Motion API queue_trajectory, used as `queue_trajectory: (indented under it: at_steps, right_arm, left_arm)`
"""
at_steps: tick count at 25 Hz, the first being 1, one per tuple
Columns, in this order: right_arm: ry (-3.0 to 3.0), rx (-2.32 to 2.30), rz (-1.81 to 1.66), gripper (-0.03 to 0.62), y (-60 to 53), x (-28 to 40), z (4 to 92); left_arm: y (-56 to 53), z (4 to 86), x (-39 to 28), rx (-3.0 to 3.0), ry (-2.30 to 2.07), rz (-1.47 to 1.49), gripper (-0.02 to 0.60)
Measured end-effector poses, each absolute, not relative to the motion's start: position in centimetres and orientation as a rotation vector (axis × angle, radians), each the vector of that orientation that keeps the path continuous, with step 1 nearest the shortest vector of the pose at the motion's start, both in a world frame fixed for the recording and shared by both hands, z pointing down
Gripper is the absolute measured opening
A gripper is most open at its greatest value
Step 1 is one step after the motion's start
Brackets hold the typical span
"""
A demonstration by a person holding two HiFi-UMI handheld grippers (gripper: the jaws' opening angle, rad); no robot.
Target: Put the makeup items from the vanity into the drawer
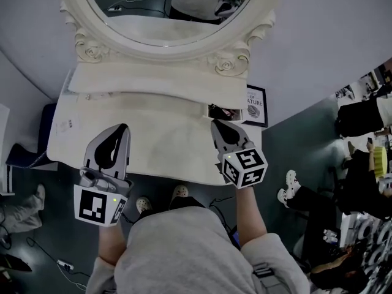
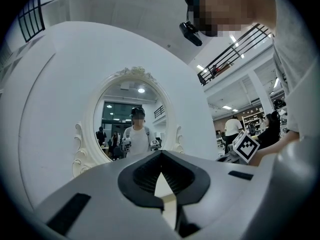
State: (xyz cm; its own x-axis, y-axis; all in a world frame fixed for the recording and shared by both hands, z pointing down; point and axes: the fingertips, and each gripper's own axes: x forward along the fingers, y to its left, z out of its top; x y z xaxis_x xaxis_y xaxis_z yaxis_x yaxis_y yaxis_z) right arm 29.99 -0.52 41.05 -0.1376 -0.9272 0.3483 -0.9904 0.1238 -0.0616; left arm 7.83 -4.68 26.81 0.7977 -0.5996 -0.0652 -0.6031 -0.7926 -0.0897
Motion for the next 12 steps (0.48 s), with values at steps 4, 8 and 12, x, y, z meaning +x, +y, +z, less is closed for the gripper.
queue_trajectory:
  at_steps: [4,8,12]
  right_arm:
    - [-2.188,1.947,0.383,0.025,0.2,28.6,39.5]
    - [-2.198,2.0,0.352,0.025,1.1,27.3,37.9]
    - [-2.201,2.052,0.303,0.025,2.1,26.2,36.2]
  left_arm:
    - [-4.3,26.6,7.5,-2.892,0.92,0.065,0.014]
    - [-3.9,26.4,7.1,-2.907,0.875,0.08,0.012]
    - [-3.5,26.1,6.7,-2.919,0.832,0.098,0.014]
